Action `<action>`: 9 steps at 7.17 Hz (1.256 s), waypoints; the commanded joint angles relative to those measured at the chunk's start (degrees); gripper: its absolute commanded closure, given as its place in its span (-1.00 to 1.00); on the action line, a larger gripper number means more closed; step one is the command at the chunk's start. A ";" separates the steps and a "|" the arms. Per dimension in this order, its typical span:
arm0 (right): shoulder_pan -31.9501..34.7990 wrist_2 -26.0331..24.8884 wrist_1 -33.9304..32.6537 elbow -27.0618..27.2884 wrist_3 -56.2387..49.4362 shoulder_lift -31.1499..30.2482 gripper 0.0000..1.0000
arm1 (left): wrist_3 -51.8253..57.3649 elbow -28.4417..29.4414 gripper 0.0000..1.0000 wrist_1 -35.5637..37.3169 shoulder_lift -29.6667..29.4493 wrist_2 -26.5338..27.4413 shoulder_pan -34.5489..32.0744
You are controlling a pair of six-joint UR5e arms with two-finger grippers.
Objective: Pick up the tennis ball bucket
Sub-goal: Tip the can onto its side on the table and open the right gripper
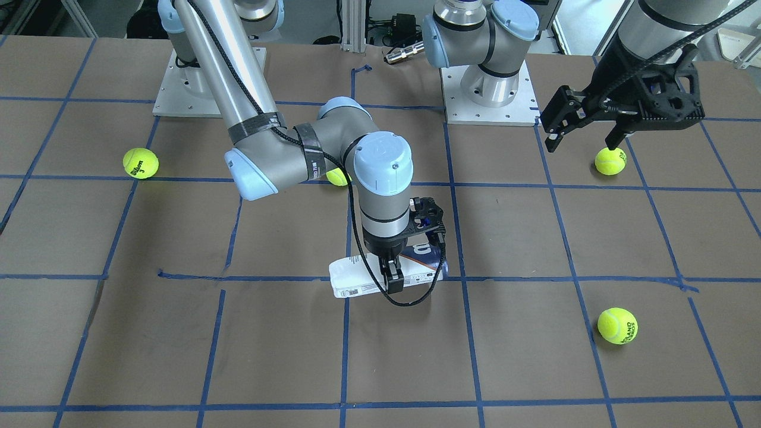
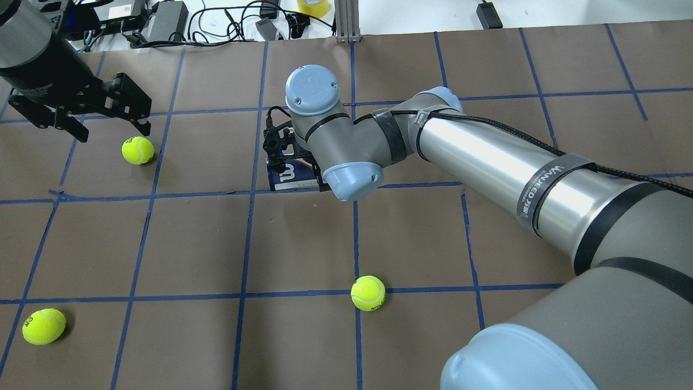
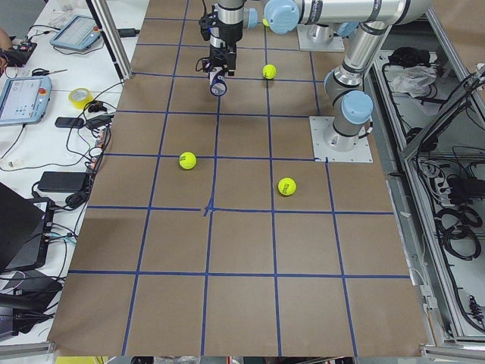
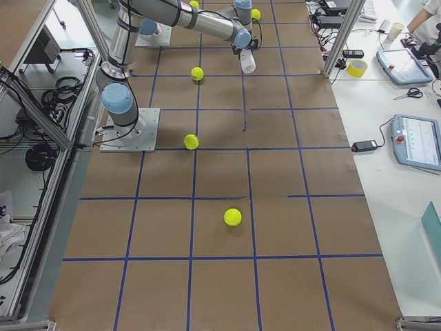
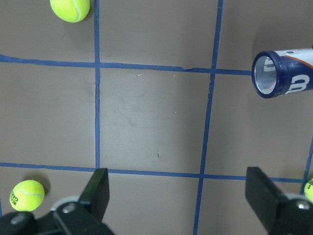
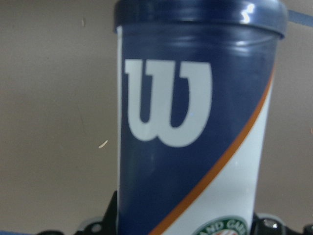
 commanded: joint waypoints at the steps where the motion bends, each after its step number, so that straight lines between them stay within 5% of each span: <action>1: 1.26 -0.30 -1.57 -0.04 3.88 1.45 -0.55 | 0.00 0.02 -1.00 -0.56 -0.09 -0.22 0.00; 5: 1.35 -0.30 -1.85 -0.48 3.53 1.81 -0.52 | 0.00 -0.15 -1.00 -0.57 -0.09 -0.40 -0.09; 9: 1.44 -0.22 -1.76 0.14 4.06 1.98 -0.71 | -0.09 -0.33 -1.00 -0.57 -0.18 -0.49 -0.26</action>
